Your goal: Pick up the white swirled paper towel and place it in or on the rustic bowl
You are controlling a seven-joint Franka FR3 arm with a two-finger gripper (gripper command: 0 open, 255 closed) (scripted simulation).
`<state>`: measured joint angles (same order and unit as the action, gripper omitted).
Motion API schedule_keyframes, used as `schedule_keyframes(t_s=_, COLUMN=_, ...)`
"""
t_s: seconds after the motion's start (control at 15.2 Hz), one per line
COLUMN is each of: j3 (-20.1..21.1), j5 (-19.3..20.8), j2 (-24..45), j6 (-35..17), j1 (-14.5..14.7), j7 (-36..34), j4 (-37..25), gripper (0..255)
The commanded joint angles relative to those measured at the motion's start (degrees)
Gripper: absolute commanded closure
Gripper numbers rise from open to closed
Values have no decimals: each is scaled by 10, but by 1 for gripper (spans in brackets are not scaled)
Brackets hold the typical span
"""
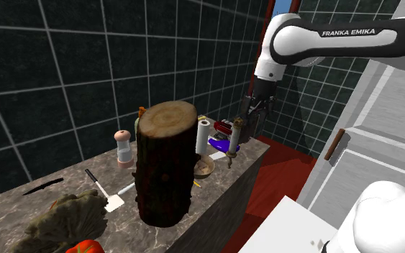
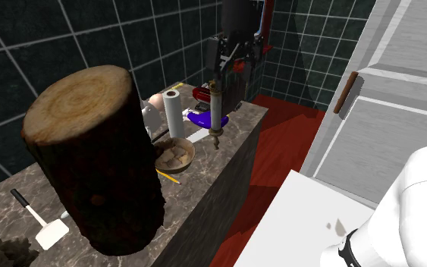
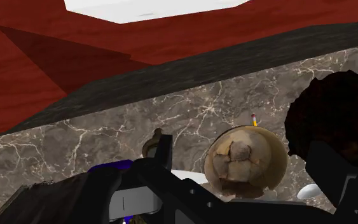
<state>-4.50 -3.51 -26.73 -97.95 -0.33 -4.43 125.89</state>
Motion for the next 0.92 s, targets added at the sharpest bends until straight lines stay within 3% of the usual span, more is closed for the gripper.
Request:
schedule_keyframes(t_s=0.0, j3=-1, j5=-1, j2=44, j6=-23, j1=1, j7=1, j4=-21, gripper=0)
schedule_keyframes(t_s=0.86, j3=-12, j5=-14, j2=335, j6=-80, j1=-2, j7=15, j4=-250, gripper=0)
